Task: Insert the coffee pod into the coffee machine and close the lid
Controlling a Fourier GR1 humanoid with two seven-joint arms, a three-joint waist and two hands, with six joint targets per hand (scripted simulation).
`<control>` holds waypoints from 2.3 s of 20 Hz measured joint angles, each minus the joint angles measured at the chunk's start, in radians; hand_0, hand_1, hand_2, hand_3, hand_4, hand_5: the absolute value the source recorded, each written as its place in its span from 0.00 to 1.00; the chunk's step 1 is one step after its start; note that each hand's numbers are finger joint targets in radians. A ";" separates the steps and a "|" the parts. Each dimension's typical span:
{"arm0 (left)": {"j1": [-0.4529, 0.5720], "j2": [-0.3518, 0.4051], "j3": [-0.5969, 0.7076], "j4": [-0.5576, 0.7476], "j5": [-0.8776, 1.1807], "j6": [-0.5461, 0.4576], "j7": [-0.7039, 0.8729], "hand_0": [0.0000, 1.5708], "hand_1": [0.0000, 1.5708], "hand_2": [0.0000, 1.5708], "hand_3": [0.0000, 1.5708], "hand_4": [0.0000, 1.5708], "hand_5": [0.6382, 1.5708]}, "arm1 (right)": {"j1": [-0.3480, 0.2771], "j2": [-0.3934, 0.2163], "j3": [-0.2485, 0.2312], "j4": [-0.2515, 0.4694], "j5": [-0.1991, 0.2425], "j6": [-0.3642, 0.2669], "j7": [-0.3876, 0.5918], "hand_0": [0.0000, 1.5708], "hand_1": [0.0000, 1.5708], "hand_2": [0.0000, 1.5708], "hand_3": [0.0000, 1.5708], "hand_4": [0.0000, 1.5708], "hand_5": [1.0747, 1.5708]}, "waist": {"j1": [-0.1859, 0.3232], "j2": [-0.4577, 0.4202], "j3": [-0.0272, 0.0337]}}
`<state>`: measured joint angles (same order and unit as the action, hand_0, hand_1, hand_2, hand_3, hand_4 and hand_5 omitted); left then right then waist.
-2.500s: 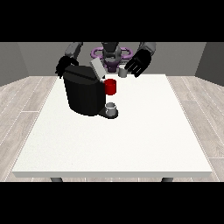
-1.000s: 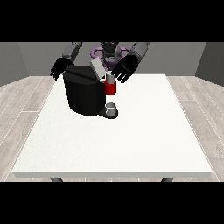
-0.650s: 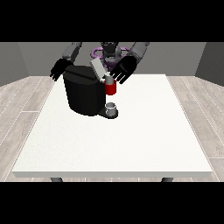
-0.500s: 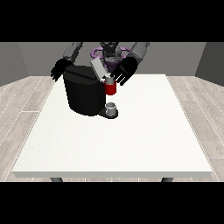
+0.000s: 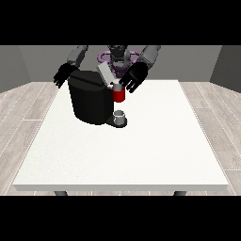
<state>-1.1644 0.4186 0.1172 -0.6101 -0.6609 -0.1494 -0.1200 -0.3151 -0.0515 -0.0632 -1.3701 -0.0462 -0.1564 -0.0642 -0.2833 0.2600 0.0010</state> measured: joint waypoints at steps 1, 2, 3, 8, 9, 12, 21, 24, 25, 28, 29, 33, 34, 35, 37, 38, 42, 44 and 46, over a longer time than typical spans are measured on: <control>0.000 -0.003 -0.002 0.001 -0.002 -0.002 0.000 0.72 0.72 0.74 0.64 0.29 1.00 | -0.004 0.001 0.000 0.001 0.003 -0.005 0.003 0.00 0.00 0.00 0.00 0.28 1.00 | 0.004 -0.003 -0.0002; -0.002 -0.004 -0.005 -0.002 -0.005 -0.002 0.000 0.71 0.71 0.74 0.63 0.28 1.00 | -0.004 -0.002 -0.003 0.006 0.001 -0.001 -0.004 0.00 0.00 0.00 0.00 0.28 1.00 | 0.006 -0.001 -0.0003; -0.008 -0.004 -0.007 -0.003 -0.009 -0.005 0.004 0.70 0.70 0.73 0.62 0.26 1.00 | -0.010 -0.002 -0.006 0.014 0.004 -0.006 -0.008 0.00 0.00 0.00 0.00 0.27 1.00 | 0.010 0.001 -0.0005; 0.010 0.007 -0.013 -0.001 -0.022 -0.004 -0.022 0.67 0.67 0.72 0.61 0.23 1.00 | 0.007 0.007 0.001 0.004 0.004 -0.010 -0.011 0.00 0.00 0.00 0.00 0.26 1.00 | 0.012 -0.009 0.0000; 0.006 0.011 -0.012 0.001 -0.025 -0.004 -0.019 0.67 0.67 0.71 0.61 0.23 1.00 | 0.005 0.007 0.002 0.001 0.005 -0.011 -0.010 0.00 0.00 0.00 0.00 0.29 1.00 | 0.009 -0.008 -0.0001; 0.005 0.008 -0.015 -0.004 -0.032 0.000 -0.021 0.68 0.68 0.71 0.59 0.24 1.00 | 0.003 -0.005 -0.004 0.010 -0.001 0.003 -0.016 0.00 0.00 0.00 0.00 0.28 1.00 | 0.013 -0.007 0.0000; 0.006 0.041 -0.047 -0.004 -0.075 -0.034 -0.059 0.00 0.00 0.00 0.00 0.00 1.00 | 0.000 0.003 0.003 0.006 0.010 -0.013 -0.011 0.00 0.00 0.00 0.00 0.22 1.00 | 0.009 -0.002 0.0010; 0.011 0.041 -0.056 0.000 -0.089 -0.041 -0.060 0.00 0.00 0.00 0.00 0.00 1.00 | -0.002 -0.003 0.001 0.002 0.008 -0.011 0.000 0.00 0.00 0.00 0.00 0.24 1.00 | 0.006 -0.007 0.0006; 0.006 0.036 -0.059 -0.002 -0.094 -0.042 -0.055 0.00 0.00 0.00 0.00 0.00 1.00 | -0.010 -0.006 -0.004 0.012 0.006 -0.010 -0.002 0.00 0.00 0.00 0.00 0.24 1.00 | 0.012 -0.004 0.0002; -0.001 0.053 -0.051 0.002 -0.093 -0.060 -0.065 0.00 0.00 0.00 0.00 0.00 1.00 | -0.004 -0.004 -0.006 0.010 0.005 -0.010 -0.018 0.00 0.00 0.00 0.00 0.26 1.00 | 0.011 -0.007 -0.0002; 0.010 0.042 -0.056 0.000 -0.098 -0.054 -0.065 0.00 0.00 0.00 0.00 0.00 1.00 | -0.001 0.000 -0.006 0.011 0.006 -0.016 -0.014 0.00 0.00 0.00 0.00 0.23 1.00 | 0.018 -0.017 -0.0003; 0.029 0.030 -0.056 0.000 -0.104 -0.054 -0.052 0.00 0.00 0.00 0.00 0.00 1.00 | 0.026 0.006 0.001 0.005 0.004 -0.015 -0.003 0.00 0.00 0.00 0.00 0.24 1.00 | 0.023 -0.054 -0.0006; 0.038 0.027 -0.057 -0.004 -0.105 -0.053 -0.058 0.00 0.00 0.00 0.00 0.00 1.00 | 0.032 0.009 0.001 0.004 0.003 -0.017 -0.007 0.00 0.00 0.00 0.00 0.26 1.00 | 0.029 -0.062 -0.0006; 0.044 0.015 -0.059 -0.009 -0.106 -0.051 -0.052 0.00 0.00 0.00 0.00 0.00 1.00 | 0.037 0.009 -0.002 0.011 0.002 -0.013 -0.018 0.00 0.00 0.00 0.00 0.25 1.00 | 0.036 -0.069 -0.0007; 0.056 0.007 -0.058 -0.017 -0.104 -0.059 -0.047 0.00 0.00 0.00 0.00 0.00 1.00 | 0.064 0.014 -0.004 0.019 -0.005 -0.008 -0.034 0.00 0.00 0.00 0.00 0.28 1.00 | 0.045 -0.095 -0.0007; 0.068 -0.003 -0.056 -0.021 -0.099 -0.062 -0.046 0.00 0.00 0.00 0.00 0.00 1.00 | 0.074 0.014 -0.008 0.022 -0.011 -0.006 -0.036 0.00 0.00 0.00 0.00 0.27 1.00 | 0.053 -0.110 -0.0006; 0.133 -0.048 -0.016 -0.025 -0.045 -0.059 -0.046 0.00 0.00 0.00 0.00 0.00 1.00 | 0.123 0.011 -0.014 0.007 -0.020 -0.004 -0.022 0.00 0.00 0.00 0.00 0.25 1.00 | 0.080 -0.183 -0.0010; 0.146 -0.066 0.035 -0.026 0.013 -0.068 -0.041 0.00 0.00 0.00 0.00 0.05 1.00 | 0.141 0.005 -0.023 0.010 -0.030 0.006 -0.028 0.00 0.00 0.00 0.00 0.31 1.00 | 0.102 -0.215 -0.0011; 0.185 -0.101 0.086 -0.027 0.075 -0.058 -0.060 0.00 0.00 0.00 0.00 0.17 1.00 | 0.162 0.005 -0.020 -0.001 -0.027 0.006 -0.034 0.00 0.00 0.00 0.00 0.28 1.00 | 0.120 -0.249 -0.0017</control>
<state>-0.9793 0.3175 0.2033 -0.6372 -0.5863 -0.2073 -0.1804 -0.1531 -0.0467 -0.0833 -1.3706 -0.0733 -0.1499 -0.0979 -0.1629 0.0106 -0.0007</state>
